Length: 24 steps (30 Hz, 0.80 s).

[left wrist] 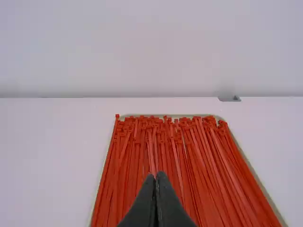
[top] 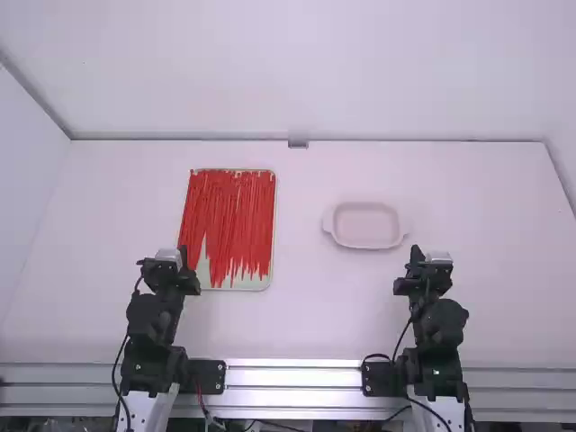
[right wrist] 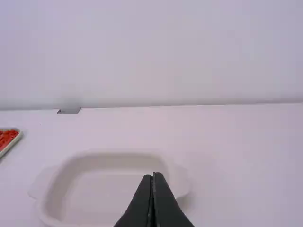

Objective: Fasten the cable tie

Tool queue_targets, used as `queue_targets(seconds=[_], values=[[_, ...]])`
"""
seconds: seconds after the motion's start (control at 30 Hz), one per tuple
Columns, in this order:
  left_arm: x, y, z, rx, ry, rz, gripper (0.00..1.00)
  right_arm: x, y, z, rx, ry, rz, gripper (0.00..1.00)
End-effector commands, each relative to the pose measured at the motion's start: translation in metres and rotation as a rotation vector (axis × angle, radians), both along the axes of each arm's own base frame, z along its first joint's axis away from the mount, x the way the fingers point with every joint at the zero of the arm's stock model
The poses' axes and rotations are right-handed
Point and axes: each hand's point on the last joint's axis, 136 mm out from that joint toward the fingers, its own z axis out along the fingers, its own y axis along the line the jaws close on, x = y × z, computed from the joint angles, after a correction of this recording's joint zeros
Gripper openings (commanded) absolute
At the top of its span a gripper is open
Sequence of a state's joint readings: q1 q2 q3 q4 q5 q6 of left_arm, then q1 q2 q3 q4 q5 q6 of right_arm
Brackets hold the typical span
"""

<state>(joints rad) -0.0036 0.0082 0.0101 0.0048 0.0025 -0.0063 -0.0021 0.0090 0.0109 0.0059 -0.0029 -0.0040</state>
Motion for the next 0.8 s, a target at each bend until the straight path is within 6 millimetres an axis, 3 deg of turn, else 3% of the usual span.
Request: queue_targets(seconds=[0.0, 0.4, 0.77], values=[[0.000, 0.000, 0.000, 0.000, 0.000, 0.000, 0.00, 0.000, -0.001, 0.000, -0.001, 0.000, -0.003, 0.00], [0.000, -0.001, 0.014, -0.002, 0.004, -0.005, 0.06, 0.001, 0.005, 0.016, 0.016, -0.003, 0.024, 0.06], [0.005, -0.010, 0.035, -0.024, 0.144, -0.054, 0.21, 0.010, 0.017, 0.042, 0.042, 0.133, 0.076, 0.21]])
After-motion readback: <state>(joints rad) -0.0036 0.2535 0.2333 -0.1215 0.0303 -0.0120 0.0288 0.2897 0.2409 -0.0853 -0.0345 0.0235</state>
